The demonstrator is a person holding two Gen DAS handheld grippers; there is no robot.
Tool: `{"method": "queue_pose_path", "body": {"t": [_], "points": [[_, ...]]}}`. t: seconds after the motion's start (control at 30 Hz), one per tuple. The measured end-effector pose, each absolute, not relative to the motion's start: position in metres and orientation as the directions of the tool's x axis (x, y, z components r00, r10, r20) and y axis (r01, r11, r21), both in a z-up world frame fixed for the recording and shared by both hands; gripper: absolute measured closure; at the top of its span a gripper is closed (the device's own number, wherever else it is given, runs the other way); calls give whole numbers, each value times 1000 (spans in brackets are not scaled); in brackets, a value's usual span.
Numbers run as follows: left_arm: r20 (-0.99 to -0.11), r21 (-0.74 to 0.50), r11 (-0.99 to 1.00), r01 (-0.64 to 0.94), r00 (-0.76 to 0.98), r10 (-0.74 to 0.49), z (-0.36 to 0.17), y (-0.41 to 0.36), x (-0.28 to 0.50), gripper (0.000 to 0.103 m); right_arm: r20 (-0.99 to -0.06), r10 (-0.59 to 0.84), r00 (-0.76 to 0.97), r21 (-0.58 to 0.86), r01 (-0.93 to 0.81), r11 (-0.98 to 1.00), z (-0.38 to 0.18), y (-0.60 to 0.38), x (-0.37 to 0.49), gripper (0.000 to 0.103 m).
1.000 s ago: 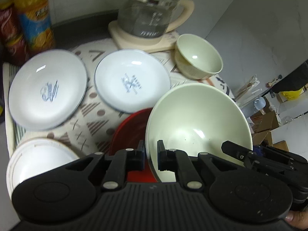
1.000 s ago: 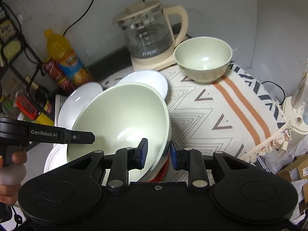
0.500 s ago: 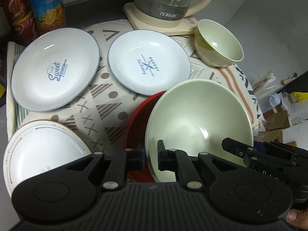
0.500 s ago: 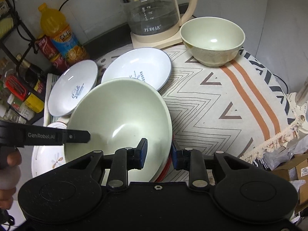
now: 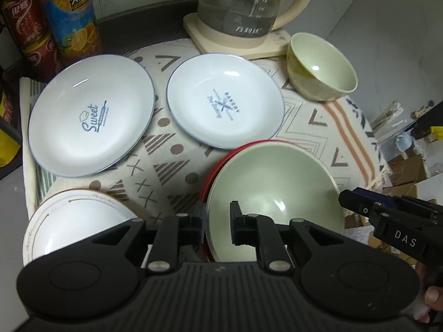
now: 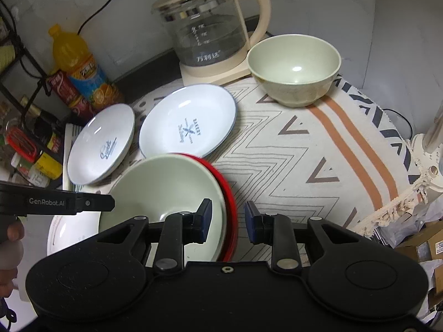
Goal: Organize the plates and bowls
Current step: 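Open both grippers and lift them off the stacked bowls, then close both grippers on the rim of the small pale green bowl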
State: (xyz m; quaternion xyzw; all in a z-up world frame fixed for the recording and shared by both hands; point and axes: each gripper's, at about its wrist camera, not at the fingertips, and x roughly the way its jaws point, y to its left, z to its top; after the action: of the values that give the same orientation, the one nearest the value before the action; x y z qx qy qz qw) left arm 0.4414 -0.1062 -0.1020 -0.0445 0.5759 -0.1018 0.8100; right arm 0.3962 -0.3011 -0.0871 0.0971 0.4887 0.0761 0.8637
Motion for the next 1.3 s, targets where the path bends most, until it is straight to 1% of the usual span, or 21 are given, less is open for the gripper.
{"method": "queue_pose_path", "body": {"t": [0.13, 0.23, 0.3, 0.33, 0.37, 0.4, 0.43, 0.53, 0.57, 0.6, 0.63, 0.73, 0.83, 1.1, 1.3], "points": [[-910, -211, 971, 114, 339, -238, -92, -102, 442, 88, -817, 214, 535, 247, -10, 969, -79, -311, 397, 75], [-899, -235, 966, 108, 354, -258, -86, -100, 445, 84, -804, 199, 560, 252, 17, 968, -71, -321, 398, 73], [-889, -242, 963, 118, 371, -269, -82, -102, 448, 81, -792, 181, 584, 246, 34, 969, -65, -328, 400, 69], [-883, -247, 961, 123, 379, -275, -80, -104, 450, 80, -787, 171, 593, 244, 43, 969, -63, -331, 401, 63], [-878, -252, 960, 124, 387, -281, -79, -106, 453, 74, -781, 157, 605, 238, 57, 969, -61, -334, 402, 57], [-874, -256, 959, 122, 394, -284, -78, -108, 456, 70, -775, 139, 616, 230, 70, 971, -59, -337, 403, 55], [-871, -259, 958, 120, 401, -286, -77, -109, 459, 68, -770, 128, 625, 225, 78, 971, -57, -339, 405, 53], [-854, -266, 957, 118, 432, -290, -70, -116, 470, 62, -755, 110, 647, 229, 102, 968, -54, -348, 410, 46], [-849, -269, 956, 117, 441, -292, -69, -118, 473, 58, -749, 105, 655, 233, 112, 966, -54, -351, 412, 44], [-841, -273, 955, 117, 453, -296, -67, -121, 477, 54, -744, 101, 660, 236, 118, 965, -53, -353, 414, 44], [-836, -275, 954, 117, 462, -297, -65, -123, 480, 52, -741, 99, 665, 239, 123, 963, -52, -356, 417, 43], [-825, -271, 955, 121, 482, -295, -62, -135, 492, 51, -734, 99, 672, 247, 129, 960, -51, -362, 423, 43], [-821, -281, 952, 121, 484, -304, -62, -146, 504, 50, -730, 102, 675, 255, 132, 958, -53, -369, 432, 40], [-832, -265, 957, 116, 474, -288, -74, -183, 541, 50, -735, 116, 668, 279, 142, 950, -62, -393, 469, 40], [-838, -277, 956, 99, 461, -290, -87, -208, 567, 50, -746, 125, 654, 275, 132, 952, -73, -409, 497, 40]]}}
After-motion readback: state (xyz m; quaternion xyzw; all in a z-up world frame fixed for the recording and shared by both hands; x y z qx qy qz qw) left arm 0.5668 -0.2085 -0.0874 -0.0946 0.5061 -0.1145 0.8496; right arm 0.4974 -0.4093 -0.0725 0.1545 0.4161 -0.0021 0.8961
